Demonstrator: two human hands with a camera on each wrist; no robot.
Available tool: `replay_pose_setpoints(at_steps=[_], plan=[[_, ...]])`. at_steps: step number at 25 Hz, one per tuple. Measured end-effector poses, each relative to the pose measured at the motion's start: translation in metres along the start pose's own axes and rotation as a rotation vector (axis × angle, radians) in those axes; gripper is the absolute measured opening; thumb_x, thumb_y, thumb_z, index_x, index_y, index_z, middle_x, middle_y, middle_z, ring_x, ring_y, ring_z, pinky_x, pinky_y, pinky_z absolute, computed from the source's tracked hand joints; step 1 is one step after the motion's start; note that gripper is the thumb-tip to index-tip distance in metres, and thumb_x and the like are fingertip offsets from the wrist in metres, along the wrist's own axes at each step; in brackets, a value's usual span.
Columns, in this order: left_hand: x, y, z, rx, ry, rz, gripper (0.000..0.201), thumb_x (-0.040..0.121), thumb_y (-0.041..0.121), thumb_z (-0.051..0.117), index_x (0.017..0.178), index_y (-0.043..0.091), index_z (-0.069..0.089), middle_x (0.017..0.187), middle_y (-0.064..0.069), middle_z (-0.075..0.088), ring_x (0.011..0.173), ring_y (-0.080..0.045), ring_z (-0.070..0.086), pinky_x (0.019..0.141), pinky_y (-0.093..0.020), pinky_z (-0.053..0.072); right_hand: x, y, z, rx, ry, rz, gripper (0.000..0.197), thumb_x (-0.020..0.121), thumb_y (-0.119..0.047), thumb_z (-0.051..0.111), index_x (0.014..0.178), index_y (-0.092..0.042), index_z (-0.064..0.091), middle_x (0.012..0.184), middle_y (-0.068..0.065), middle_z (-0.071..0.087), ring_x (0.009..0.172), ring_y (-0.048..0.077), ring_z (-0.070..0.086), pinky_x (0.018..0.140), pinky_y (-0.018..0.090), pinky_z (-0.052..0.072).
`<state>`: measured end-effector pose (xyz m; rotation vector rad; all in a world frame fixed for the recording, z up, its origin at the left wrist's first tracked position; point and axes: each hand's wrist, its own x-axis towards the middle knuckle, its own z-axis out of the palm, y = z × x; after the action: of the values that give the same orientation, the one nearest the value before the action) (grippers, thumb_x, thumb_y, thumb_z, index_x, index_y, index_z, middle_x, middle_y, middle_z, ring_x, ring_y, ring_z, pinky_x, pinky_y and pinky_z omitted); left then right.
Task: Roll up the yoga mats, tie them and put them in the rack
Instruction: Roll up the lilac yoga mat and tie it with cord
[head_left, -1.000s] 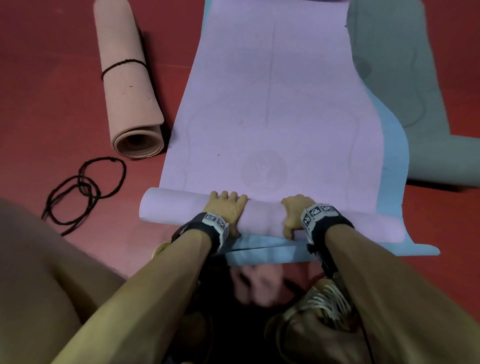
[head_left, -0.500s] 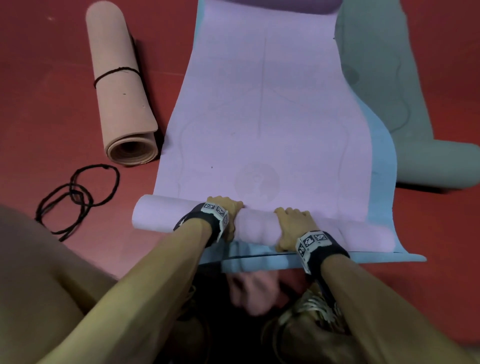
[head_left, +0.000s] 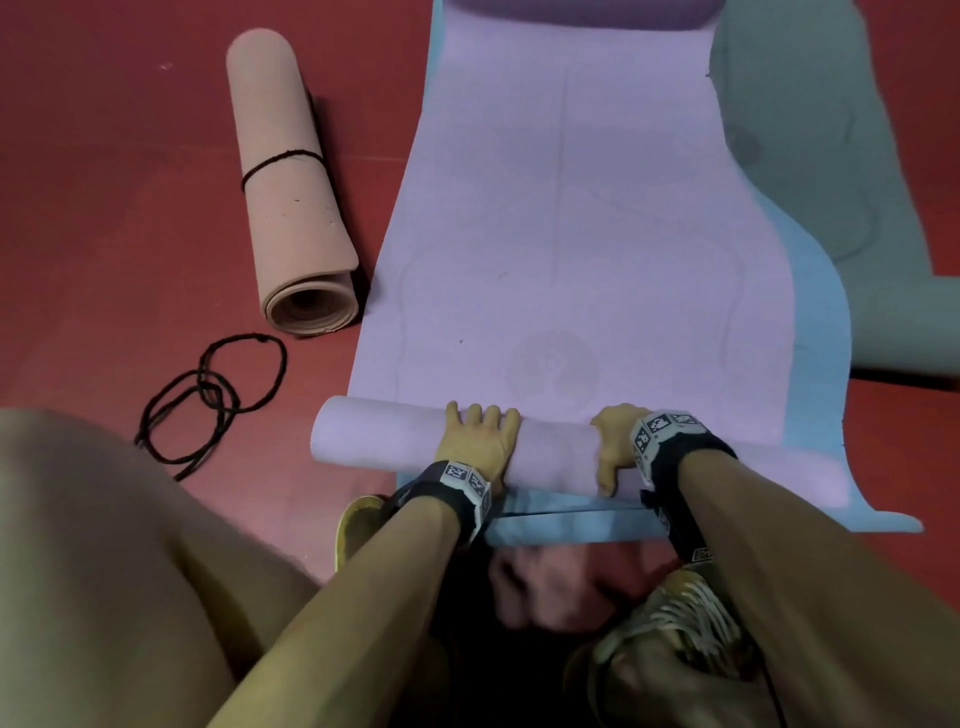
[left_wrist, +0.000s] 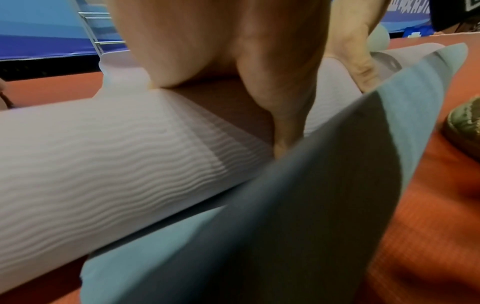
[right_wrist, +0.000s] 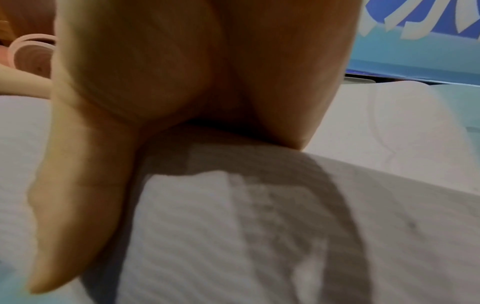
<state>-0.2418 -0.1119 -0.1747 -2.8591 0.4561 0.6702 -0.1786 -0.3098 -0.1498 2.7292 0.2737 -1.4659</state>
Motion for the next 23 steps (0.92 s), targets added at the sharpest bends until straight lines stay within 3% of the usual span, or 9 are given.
replay_pose_setpoints(at_steps=[3, 7, 9, 11, 13, 15, 18, 21, 23], plan=[[0.008, -0.003, -0.008, -0.03, -0.046, 0.031, 0.088, 0.067, 0.044, 0.079, 0.139, 0.021, 0.034, 0.129, -0.007, 0.051, 0.119, -0.03, 0.049, 0.103, -0.052, 0.03, -0.002, 0.002, 0.01, 0.003, 0.038, -0.004, 0.085, 0.036, -0.039, 0.088, 0.114, -0.02, 0.061, 0.111, 0.004, 0.068, 0.099, 0.026, 0.065, 0.084, 0.035, 0.054], [0.032, -0.017, -0.029, -0.099, -0.199, 0.052, 0.079, 0.058, 0.043, 0.084, 0.128, 0.033, 0.048, 0.119, 0.0, 0.063, 0.112, -0.023, 0.061, 0.096, -0.041, 0.041, -0.02, 0.001, 0.033, -0.084, 0.257, -0.024, 0.093, 0.058, -0.04, 0.083, 0.138, -0.022, 0.038, 0.127, 0.005, 0.054, 0.118, 0.027, 0.052, 0.094, 0.038, 0.036], [0.042, -0.015, -0.033, -0.06, -0.236, 0.05, 0.071, 0.052, 0.045, 0.085, 0.118, 0.04, 0.057, 0.111, 0.008, 0.069, 0.098, -0.016, 0.068, 0.08, -0.028, 0.048, -0.027, 0.0, 0.041, -0.119, 0.333, -0.042, 0.086, 0.064, -0.038, 0.078, 0.137, -0.02, 0.036, 0.128, 0.006, 0.051, 0.118, 0.028, 0.05, 0.096, 0.039, 0.034], [0.043, -0.008, -0.035, -0.019, -0.258, 0.04, 0.072, 0.052, 0.047, 0.086, 0.118, 0.045, 0.058, 0.1, 0.013, 0.069, 0.09, -0.015, 0.069, 0.076, -0.023, 0.049, -0.028, -0.001, 0.041, -0.109, 0.341, -0.029, 0.081, 0.065, -0.035, 0.077, 0.133, -0.017, 0.039, 0.125, 0.007, 0.054, 0.116, 0.028, 0.052, 0.095, 0.039, 0.035], [0.04, -0.008, -0.031, -0.029, -0.268, 0.007, 0.086, 0.052, 0.05, 0.086, 0.13, 0.044, 0.049, 0.106, 0.011, 0.066, 0.1, -0.018, 0.066, 0.088, -0.031, 0.05, -0.026, -0.003, 0.032, -0.099, 0.282, -0.019, 0.078, 0.061, -0.031, 0.081, 0.128, -0.015, 0.044, 0.119, 0.007, 0.059, 0.11, 0.028, 0.058, 0.092, 0.038, 0.038], [0.036, -0.014, -0.026, -0.093, -0.245, 0.02, 0.097, 0.054, 0.05, 0.085, 0.139, 0.036, 0.039, 0.123, 0.003, 0.059, 0.115, -0.023, 0.058, 0.1, -0.041, 0.04, -0.022, -0.005, 0.018, -0.077, 0.192, -0.01, 0.074, 0.054, -0.028, 0.085, 0.119, -0.015, 0.052, 0.112, 0.007, 0.065, 0.101, 0.029, 0.063, 0.083, 0.033, 0.045], [0.023, -0.015, -0.013, -0.05, -0.088, 0.03, 0.095, 0.059, 0.051, 0.079, 0.139, 0.025, 0.034, 0.127, -0.004, 0.051, 0.118, -0.028, 0.049, 0.101, -0.046, 0.033, -0.012, -0.004, -0.003, -0.033, 0.077, 0.013, 0.067, 0.041, -0.029, 0.089, 0.102, -0.015, 0.066, 0.104, 0.007, 0.07, 0.092, 0.03, 0.066, 0.076, 0.034, 0.058], [0.011, -0.004, -0.005, 0.03, 0.03, 0.001, 0.094, 0.065, 0.048, 0.077, 0.14, 0.017, 0.03, 0.13, -0.007, 0.047, 0.119, -0.031, 0.046, 0.107, -0.052, 0.026, 0.005, 0.001, -0.015, 0.002, -0.012, -0.009, 0.093, 0.023, -0.037, 0.087, 0.111, -0.012, 0.07, 0.112, 0.007, 0.071, 0.099, 0.027, 0.068, 0.083, 0.04, 0.06], [0.011, -0.003, -0.004, 0.038, 0.031, -0.017, 0.092, 0.067, 0.046, 0.077, 0.14, 0.016, 0.029, 0.129, -0.008, 0.048, 0.119, -0.031, 0.047, 0.108, -0.053, 0.025, 0.011, 0.002, -0.013, 0.019, -0.034, -0.024, 0.106, 0.022, -0.038, 0.087, 0.122, -0.012, 0.064, 0.12, 0.007, 0.067, 0.106, 0.028, 0.065, 0.088, 0.041, 0.058]])
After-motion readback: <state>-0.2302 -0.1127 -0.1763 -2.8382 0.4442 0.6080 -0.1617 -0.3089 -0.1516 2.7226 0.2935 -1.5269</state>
